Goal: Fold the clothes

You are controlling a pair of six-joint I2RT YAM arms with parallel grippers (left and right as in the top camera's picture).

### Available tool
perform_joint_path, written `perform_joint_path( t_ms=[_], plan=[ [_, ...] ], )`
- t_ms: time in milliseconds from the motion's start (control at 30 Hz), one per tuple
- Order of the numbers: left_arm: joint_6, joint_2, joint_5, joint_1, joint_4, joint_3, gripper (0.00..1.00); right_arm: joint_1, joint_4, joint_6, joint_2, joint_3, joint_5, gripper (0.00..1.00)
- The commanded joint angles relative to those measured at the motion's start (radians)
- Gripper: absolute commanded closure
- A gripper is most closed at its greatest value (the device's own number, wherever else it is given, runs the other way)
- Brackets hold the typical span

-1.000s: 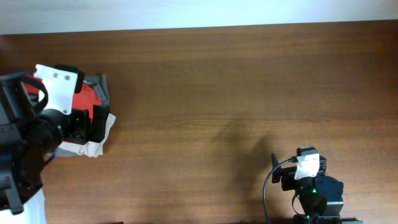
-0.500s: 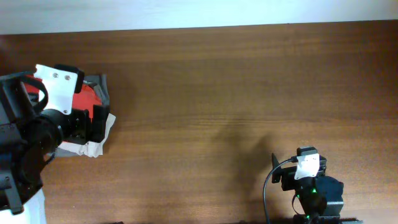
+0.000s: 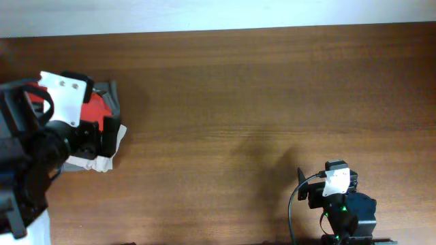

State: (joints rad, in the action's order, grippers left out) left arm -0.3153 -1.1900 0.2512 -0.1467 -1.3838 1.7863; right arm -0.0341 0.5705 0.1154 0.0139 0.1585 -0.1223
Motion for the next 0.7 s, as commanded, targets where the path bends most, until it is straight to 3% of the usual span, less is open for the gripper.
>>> perform_joint_path(
  t_ms=[0,167,500,667],
  plan=[
    [-0.013,0.077,-0.080,0.037,0.003,-0.028,0.00,-0.006,-0.003,0.000,-0.011,-0.007,-0.009,0.01],
    [-0.020,0.222,-0.246,0.123,0.172,-0.219,0.00,-0.006,-0.003,0.000,-0.011,-0.007,-0.009,0.01],
    [-0.010,0.661,-0.161,0.124,0.686,-0.946,0.01,-0.006,-0.003,0.000,-0.011,-0.007,-0.009,0.01],
    [0.077,0.883,-0.161,0.124,0.790,-1.225,0.01,-0.006,-0.003,0.001,-0.011,-0.007,-0.009,0.01]
  ],
)
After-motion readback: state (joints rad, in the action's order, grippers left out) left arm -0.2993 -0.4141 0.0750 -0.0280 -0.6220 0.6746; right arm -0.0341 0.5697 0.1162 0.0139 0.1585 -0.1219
